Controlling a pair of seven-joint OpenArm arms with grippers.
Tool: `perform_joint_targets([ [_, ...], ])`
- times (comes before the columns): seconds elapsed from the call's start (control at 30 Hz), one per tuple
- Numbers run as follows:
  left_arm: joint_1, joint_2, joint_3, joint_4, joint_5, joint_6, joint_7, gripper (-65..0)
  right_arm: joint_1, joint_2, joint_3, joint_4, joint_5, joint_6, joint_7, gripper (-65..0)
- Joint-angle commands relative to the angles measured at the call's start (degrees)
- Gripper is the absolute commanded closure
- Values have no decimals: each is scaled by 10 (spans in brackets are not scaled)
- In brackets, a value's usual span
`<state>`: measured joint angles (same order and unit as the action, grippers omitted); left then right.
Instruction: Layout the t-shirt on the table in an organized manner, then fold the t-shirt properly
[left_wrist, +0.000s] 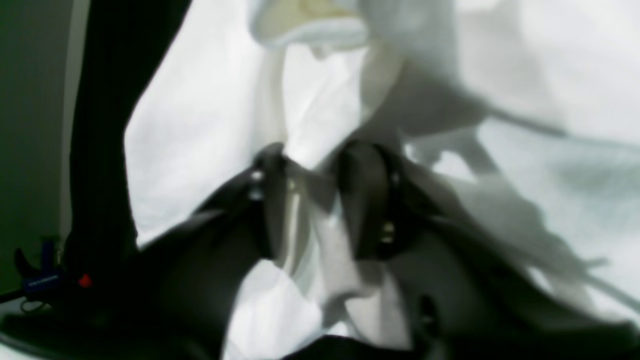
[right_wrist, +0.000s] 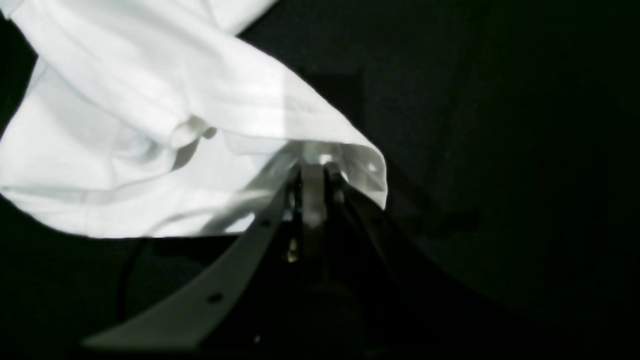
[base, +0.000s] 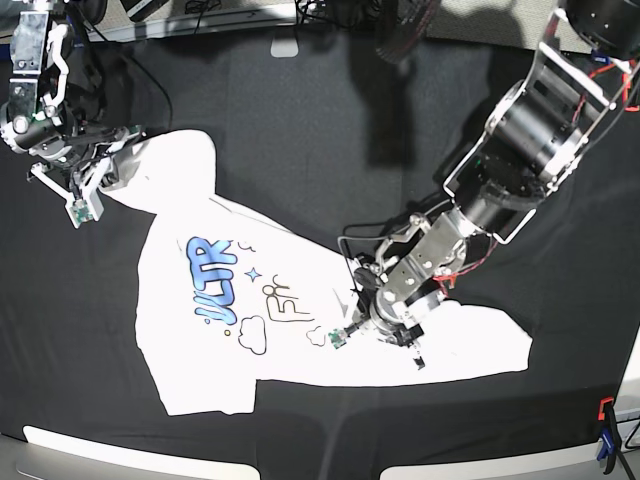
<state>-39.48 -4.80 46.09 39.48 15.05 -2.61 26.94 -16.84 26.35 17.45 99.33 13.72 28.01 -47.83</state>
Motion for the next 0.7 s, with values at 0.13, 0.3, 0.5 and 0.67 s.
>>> perform_joint_targets([
  [0.13, -24, 3, -3, 35, 3, 10, -10, 0, 6, 9, 5, 9, 4, -2, 9, 0],
  [0.3, -24, 3, -3, 42, 3, 10, -7, 0, 6, 9, 5, 9, 4, -2, 9, 0],
  [0.5, -17, -13, -3, 81, 3, 10, 84, 0, 7, 9, 5, 9, 4, -2, 9, 0],
  [0.67, 19, -70, -3, 219, -2, 11, 137, 0, 7, 9, 5, 9, 4, -2, 11, 0],
])
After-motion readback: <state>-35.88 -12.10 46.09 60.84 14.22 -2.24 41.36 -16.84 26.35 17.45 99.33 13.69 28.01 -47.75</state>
